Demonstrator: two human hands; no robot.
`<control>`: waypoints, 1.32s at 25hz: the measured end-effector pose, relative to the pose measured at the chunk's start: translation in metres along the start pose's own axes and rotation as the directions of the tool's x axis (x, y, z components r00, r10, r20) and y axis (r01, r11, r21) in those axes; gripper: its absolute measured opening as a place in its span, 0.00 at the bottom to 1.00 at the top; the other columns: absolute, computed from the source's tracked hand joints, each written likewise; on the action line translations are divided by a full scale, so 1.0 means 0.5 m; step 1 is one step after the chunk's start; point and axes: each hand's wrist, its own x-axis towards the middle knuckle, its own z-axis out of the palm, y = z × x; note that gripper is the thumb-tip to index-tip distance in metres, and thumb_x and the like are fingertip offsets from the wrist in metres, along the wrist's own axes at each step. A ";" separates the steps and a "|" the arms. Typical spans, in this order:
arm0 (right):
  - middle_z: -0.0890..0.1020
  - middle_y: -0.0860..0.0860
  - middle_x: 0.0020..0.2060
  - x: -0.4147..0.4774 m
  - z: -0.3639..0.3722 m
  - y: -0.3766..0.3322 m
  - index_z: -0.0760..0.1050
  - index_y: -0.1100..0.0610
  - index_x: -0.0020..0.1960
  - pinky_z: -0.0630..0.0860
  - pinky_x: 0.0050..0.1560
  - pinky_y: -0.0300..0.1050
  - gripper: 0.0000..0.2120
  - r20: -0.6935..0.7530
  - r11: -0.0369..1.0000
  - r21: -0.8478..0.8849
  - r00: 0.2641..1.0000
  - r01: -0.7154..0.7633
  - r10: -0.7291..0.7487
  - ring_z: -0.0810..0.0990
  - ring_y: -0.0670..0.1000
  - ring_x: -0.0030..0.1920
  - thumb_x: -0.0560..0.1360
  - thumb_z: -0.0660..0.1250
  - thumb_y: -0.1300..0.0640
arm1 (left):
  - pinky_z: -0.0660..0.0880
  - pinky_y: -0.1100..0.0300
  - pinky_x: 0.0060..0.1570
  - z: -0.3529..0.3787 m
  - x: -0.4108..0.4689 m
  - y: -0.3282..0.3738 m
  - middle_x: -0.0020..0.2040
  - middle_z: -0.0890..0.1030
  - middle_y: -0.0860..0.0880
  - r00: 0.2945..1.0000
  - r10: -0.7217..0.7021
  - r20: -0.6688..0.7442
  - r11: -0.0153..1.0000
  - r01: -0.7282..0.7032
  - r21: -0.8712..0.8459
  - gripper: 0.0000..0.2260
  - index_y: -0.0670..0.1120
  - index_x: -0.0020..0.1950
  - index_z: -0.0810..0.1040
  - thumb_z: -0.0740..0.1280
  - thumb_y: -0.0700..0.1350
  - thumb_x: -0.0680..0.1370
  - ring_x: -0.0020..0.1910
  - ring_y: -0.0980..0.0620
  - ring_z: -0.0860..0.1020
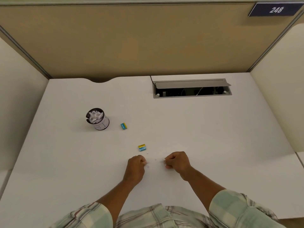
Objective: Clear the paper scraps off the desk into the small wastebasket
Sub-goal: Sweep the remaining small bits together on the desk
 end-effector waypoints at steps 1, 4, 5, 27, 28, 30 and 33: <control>0.86 0.59 0.40 -0.003 0.004 -0.011 0.82 0.70 0.41 0.86 0.47 0.50 0.04 0.024 0.997 0.081 1.000 -0.002 0.000 0.85 0.54 0.34 0.68 0.76 0.70 | 0.70 0.71 0.37 -0.019 0.001 -0.001 0.39 0.81 0.53 0.998 -0.053 -0.030 0.995 0.050 -0.082 0.09 0.47 0.40 0.80 0.68 0.38 0.79 0.39 0.54 0.78; 0.85 0.57 0.38 -0.005 0.033 -0.062 0.82 0.71 0.42 0.85 0.45 0.48 0.07 0.062 0.969 0.245 0.998 -0.009 -0.006 0.85 0.54 0.36 0.67 0.78 0.70 | 0.81 0.55 0.43 -0.080 0.009 -0.007 0.38 0.84 0.50 0.976 -0.203 -0.079 0.925 0.165 -0.343 0.06 0.48 0.41 0.82 0.71 0.42 0.78 0.38 0.50 0.82; 0.85 0.57 0.38 -0.004 0.048 -0.084 0.83 0.71 0.41 0.84 0.43 0.46 0.06 0.073 0.959 0.282 0.997 -0.008 -0.013 0.85 0.54 0.36 0.66 0.79 0.71 | 0.82 0.52 0.43 -0.102 0.011 -0.008 0.37 0.84 0.48 0.967 -0.242 -0.086 0.888 0.185 -0.420 0.06 0.48 0.40 0.82 0.71 0.42 0.78 0.37 0.50 0.82; 0.87 0.56 0.45 0.097 0.495 -0.562 0.86 0.61 0.45 0.85 0.50 0.49 0.08 0.204 0.791 -0.396 0.884 0.467 -0.420 0.86 0.55 0.46 0.72 0.70 0.70 | 0.84 0.52 0.43 -0.514 0.257 -0.070 0.38 0.86 0.50 0.847 -0.305 -0.436 0.919 0.142 -0.367 0.07 0.49 0.35 0.85 0.76 0.39 0.71 0.40 0.49 0.85; 0.87 0.55 0.44 0.101 0.495 -0.564 0.86 0.60 0.45 0.85 0.50 0.49 0.09 0.207 0.779 -0.411 0.881 0.473 -0.426 0.86 0.55 0.46 0.72 0.70 0.71 | 0.84 0.53 0.40 -0.515 0.261 -0.072 0.36 0.85 0.53 0.842 -0.310 -0.442 0.930 0.172 -0.324 0.09 0.51 0.33 0.82 0.77 0.41 0.71 0.39 0.50 0.84; 0.87 0.52 0.41 0.107 0.492 -0.566 0.85 0.57 0.41 0.85 0.45 0.46 0.11 0.204 0.750 -0.443 0.870 0.490 -0.448 0.86 0.52 0.43 0.71 0.69 0.70 | 0.79 0.58 0.33 -0.515 0.266 -0.072 0.34 0.82 0.56 0.835 -0.315 -0.450 0.943 0.225 -0.243 0.12 0.52 0.31 0.78 0.79 0.45 0.70 0.36 0.51 0.83; 0.85 0.47 0.37 0.112 0.484 -0.564 0.81 0.51 0.35 0.76 0.35 0.35 0.12 0.194 0.725 -0.461 0.856 0.511 -0.479 0.83 0.48 0.40 0.71 0.72 0.67 | 0.74 0.61 0.31 -0.516 0.265 -0.069 0.35 0.81 0.55 0.841 -0.293 -0.456 0.954 0.227 -0.194 0.10 0.50 0.35 0.79 0.79 0.45 0.69 0.36 0.51 0.82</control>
